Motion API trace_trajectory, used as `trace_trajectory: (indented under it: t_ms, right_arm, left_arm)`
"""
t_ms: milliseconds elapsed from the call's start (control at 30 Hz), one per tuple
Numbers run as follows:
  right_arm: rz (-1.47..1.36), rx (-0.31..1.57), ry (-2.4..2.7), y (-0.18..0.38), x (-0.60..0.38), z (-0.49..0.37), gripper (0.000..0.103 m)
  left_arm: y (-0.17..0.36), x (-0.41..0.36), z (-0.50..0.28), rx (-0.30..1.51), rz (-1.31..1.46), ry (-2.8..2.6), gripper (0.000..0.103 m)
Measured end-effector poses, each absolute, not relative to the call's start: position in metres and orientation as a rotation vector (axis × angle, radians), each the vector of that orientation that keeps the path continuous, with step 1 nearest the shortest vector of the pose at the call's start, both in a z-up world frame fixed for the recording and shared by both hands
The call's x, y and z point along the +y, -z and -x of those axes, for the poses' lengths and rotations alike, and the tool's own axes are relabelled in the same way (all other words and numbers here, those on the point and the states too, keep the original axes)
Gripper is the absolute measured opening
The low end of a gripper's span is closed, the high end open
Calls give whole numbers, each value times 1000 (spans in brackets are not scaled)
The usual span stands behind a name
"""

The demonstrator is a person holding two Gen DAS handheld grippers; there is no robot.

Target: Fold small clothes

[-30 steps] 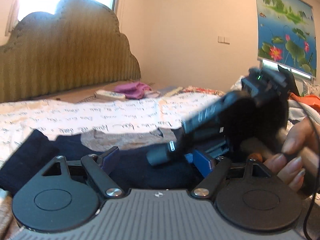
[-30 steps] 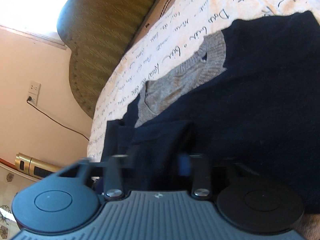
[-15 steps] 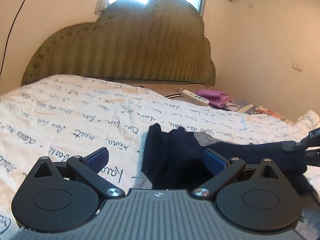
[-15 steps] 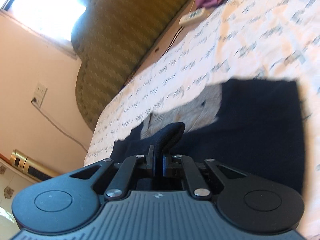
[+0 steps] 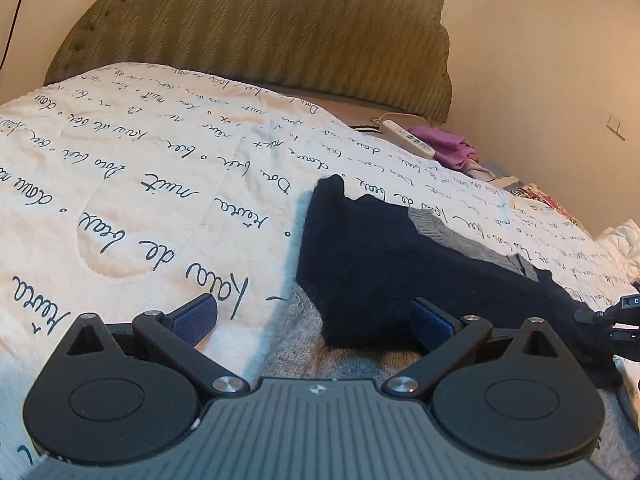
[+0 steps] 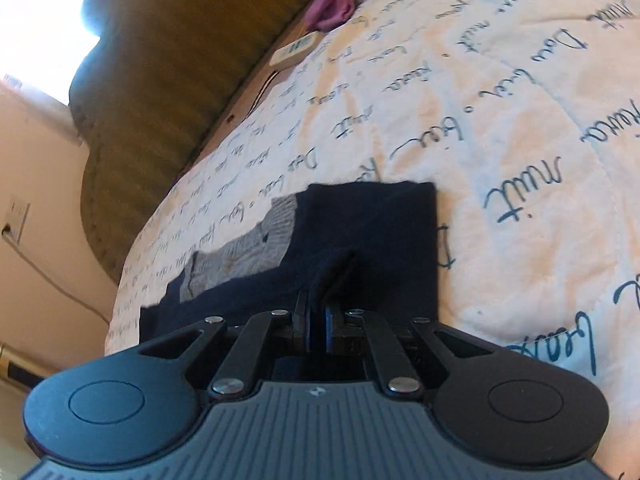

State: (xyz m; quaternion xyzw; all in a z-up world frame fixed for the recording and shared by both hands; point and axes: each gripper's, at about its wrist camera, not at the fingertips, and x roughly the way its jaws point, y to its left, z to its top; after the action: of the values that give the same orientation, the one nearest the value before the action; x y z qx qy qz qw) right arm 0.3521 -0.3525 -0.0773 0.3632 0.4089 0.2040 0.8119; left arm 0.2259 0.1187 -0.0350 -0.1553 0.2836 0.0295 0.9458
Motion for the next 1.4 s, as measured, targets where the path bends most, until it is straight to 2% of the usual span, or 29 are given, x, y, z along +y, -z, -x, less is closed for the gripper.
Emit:
trace_trajectory:
  t_ms: [200, 267, 333, 433, 500, 633, 767, 833, 900, 1000, 1200, 1400]
  right_arm:
    - [-783, 754, -242, 29, -354, -312, 19]
    - [-747, 720, -270, 0, -334, -286, 36]
    - [-639, 650, -278, -31, -307, -255, 67]
    - [-560, 534, -364, -68, -273, -213, 80]
    - [-563, 597, -509, -85, -246, -197, 84]
    - [-603, 768, -810, -105, -200, -168, 85]
    - [-718, 731, -1113, -119, -191, -142, 86]
    - [-806, 718, -1177, -119, -195, -137, 95]
    - [-800, 704, -1112, -125, -198, -124, 99]
    - [-766, 639, -1078, -138, -204, -100, 99]
    - [-847, 682, -1123, -139, -215, -92, 101]
    - [-805, 615, -1067, -154, -228, -70, 101]
  left_arm:
    - [35, 121, -225, 568, 337, -57, 103]
    - [35, 123, -224, 563, 350, -56, 103]
    - [34, 123, -223, 559, 353, -57, 103]
    - [34, 123, -222, 554, 355, -59, 102]
    - [34, 125, -222, 550, 361, -60, 103]
    - [33, 126, -219, 538, 370, -72, 103]
    - [33, 127, -216, 523, 371, -86, 103]
    - [32, 128, -214, 515, 374, -97, 103]
    - [32, 129, -212, 507, 380, -107, 103]
    - [32, 132, -209, 497, 399, -123, 103]
    - [32, 132, -210, 510, 388, -136, 103]
    - [31, 126, -210, 531, 347, -148, 103]
